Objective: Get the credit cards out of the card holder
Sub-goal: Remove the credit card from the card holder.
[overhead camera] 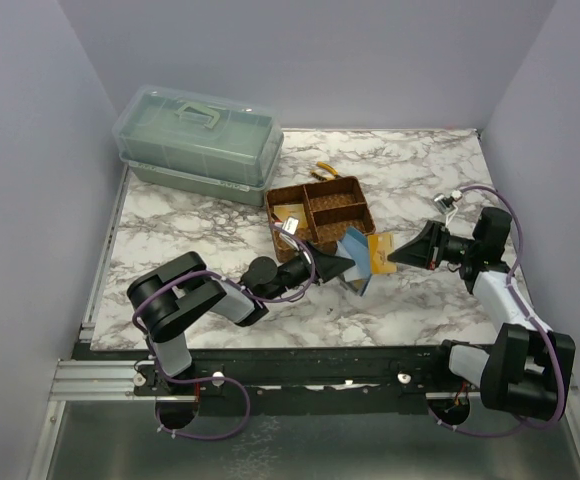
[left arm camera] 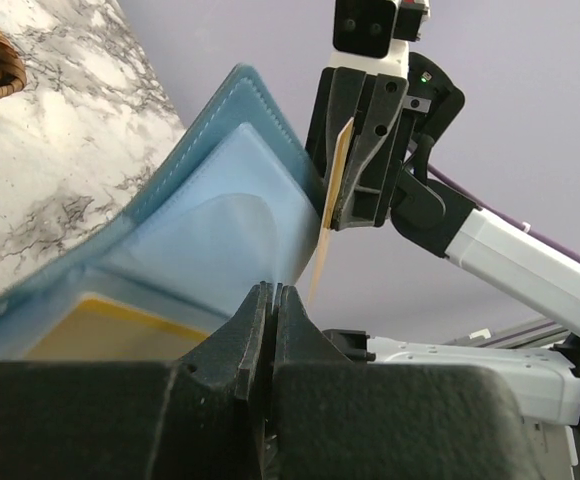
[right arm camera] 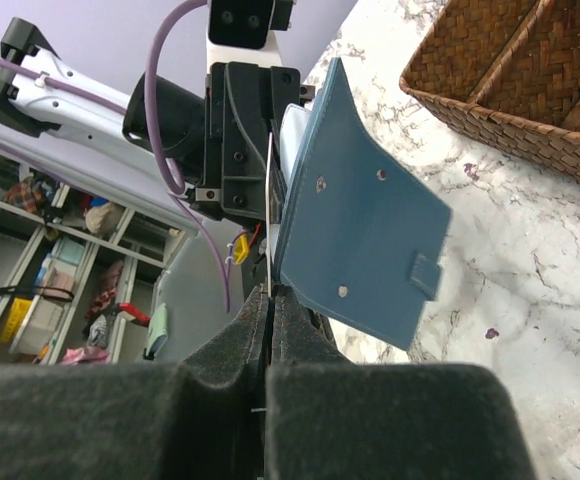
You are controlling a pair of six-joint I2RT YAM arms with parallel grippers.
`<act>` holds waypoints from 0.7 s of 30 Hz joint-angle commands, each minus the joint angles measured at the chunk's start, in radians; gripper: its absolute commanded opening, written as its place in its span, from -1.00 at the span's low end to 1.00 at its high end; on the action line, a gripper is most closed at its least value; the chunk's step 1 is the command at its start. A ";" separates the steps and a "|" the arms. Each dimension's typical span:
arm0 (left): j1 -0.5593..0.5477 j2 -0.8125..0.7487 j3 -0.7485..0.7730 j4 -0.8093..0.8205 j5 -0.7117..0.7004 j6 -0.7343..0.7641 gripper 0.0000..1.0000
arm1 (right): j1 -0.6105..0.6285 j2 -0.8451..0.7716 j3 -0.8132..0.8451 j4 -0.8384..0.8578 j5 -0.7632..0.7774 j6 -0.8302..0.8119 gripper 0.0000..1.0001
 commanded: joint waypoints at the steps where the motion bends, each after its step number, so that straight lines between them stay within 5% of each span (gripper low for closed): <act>1: 0.002 -0.017 0.013 0.046 0.009 -0.017 -1.00 | -0.008 -0.019 0.022 -0.031 -0.092 -0.035 -1.00; 21: -0.034 0.211 0.085 -0.029 0.021 -0.171 -1.00 | -0.027 -0.045 0.041 -0.037 -0.181 -0.075 -1.00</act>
